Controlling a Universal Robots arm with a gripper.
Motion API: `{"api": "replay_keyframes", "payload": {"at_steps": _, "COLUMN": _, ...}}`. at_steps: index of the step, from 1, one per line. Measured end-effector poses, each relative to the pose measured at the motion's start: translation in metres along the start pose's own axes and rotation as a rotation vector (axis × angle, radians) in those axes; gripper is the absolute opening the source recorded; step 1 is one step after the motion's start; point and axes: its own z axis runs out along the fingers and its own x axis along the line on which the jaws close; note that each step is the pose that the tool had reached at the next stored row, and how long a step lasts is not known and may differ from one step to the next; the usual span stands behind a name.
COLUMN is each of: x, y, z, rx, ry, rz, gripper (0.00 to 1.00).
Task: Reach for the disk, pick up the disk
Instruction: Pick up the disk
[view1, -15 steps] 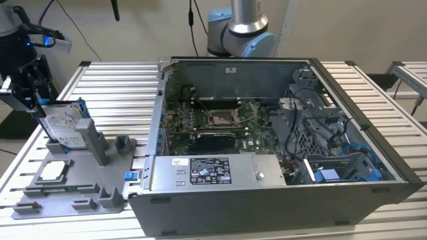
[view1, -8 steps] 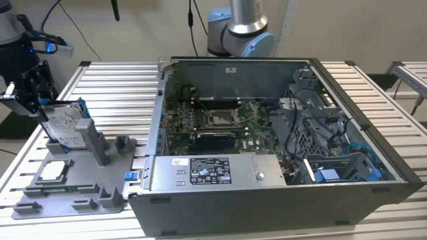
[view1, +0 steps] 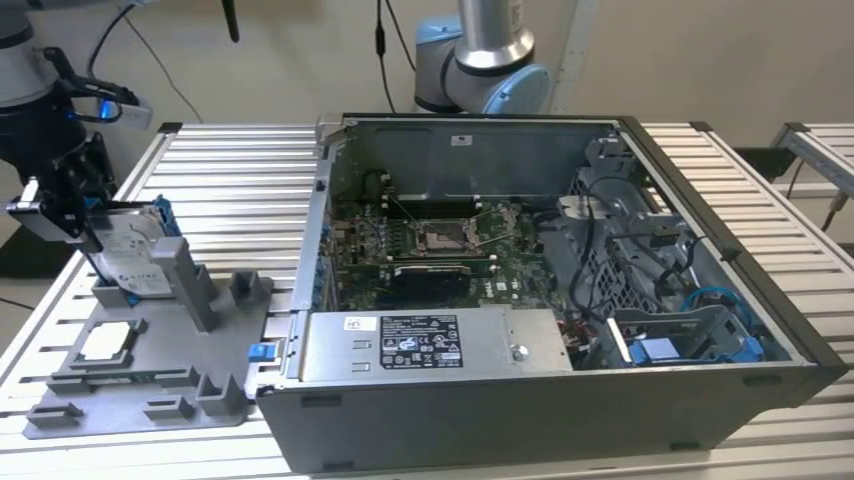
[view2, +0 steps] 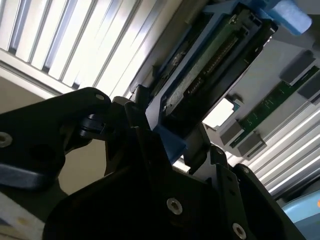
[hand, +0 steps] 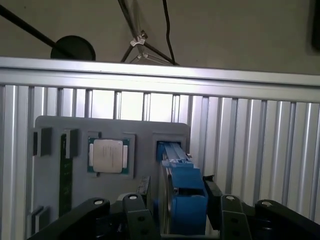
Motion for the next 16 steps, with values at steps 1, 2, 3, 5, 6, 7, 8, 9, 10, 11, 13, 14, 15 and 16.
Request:
{"api": "replay_keyframes", "payload": {"at_steps": 1, "x": 0.0, "y": 0.0, "z": 0.002, "rx": -0.0001, "ry": -0.0002, "rz": 0.0, "gripper": 1.0}}
{"api": "replay_keyframes", "payload": {"at_steps": 2, "x": 0.0, "y": -0.0001, "z": 0.0038, "rx": -0.0001, "ry": -0.0005, "rz": 0.0, "gripper": 1.0}}
{"api": "replay_keyframes", "payload": {"at_steps": 3, "x": 0.0, "y": -0.0001, "z": 0.0055, "rx": 0.0, "ry": -0.0009, "rz": 0.0, "gripper": 1.0}}
{"api": "replay_keyframes", "payload": {"at_steps": 5, "x": 0.0, "y": -0.0002, "z": 0.0092, "rx": 0.0001, "ry": -0.0015, "rz": 0.0, "gripper": 1.0}}
{"api": "replay_keyframes", "payload": {"at_steps": 6, "x": 0.0, "y": -0.0003, "z": 0.0111, "rx": 0.0001, "ry": -0.002, "rz": 0.0, "gripper": 1.0}}
{"api": "replay_keyframes", "payload": {"at_steps": 7, "x": 0.0, "y": -0.0003, "z": 0.0129, "rx": 0.0001, "ry": -0.0025, "rz": 0.0, "gripper": 1.0}}
{"api": "replay_keyframes", "payload": {"at_steps": 8, "x": 0.0, "y": -0.0004, "z": 0.0146, "rx": 0.0001, "ry": -0.0031, "rz": 0.0, "gripper": 1.0}}
{"api": "replay_keyframes", "payload": {"at_steps": 9, "x": 0.0, "y": -0.0004, "z": 0.0164, "rx": 0.0001, "ry": -0.0039, "rz": 0.0, "gripper": 1.0}}
{"api": "replay_keyframes", "payload": {"at_steps": 10, "x": 0.0, "y": -0.0005, "z": 0.0182, "rx": 0.0001, "ry": -0.0046, "rz": 0.0, "gripper": 1.0}}
{"api": "replay_keyframes", "payload": {"at_steps": 11, "x": 0.0, "y": -0.0005, "z": 0.0198, "rx": -0.0004, "ry": -0.0055, "rz": 0.0, "gripper": 1.0}}
{"api": "replay_keyframes", "payload": {"at_steps": 13, "x": 0.0001, "y": -0.0005, "z": 0.0209, "rx": -0.001, "ry": -0.0074, "rz": 0.0, "gripper": 1.0}}
{"api": "replay_keyframes", "payload": {"at_steps": 14, "x": 0.0001, "y": -0.0005, "z": 0.021, "rx": -0.0007, "ry": -0.0076, "rz": 0.0, "gripper": 1.0}}
{"api": "replay_keyframes", "payload": {"at_steps": 15, "x": 0.0001, "y": -0.0006, "z": 0.0214, "rx": -0.0002, "ry": -0.0079, "rz": 0.0, "gripper": 1.0}}
{"api": "replay_keyframes", "payload": {"at_steps": 16, "x": 0.0001, "y": -0.0006, "z": 0.0216, "rx": 0.0002, "ry": -0.008, "rz": 0.0, "gripper": 0.0}}
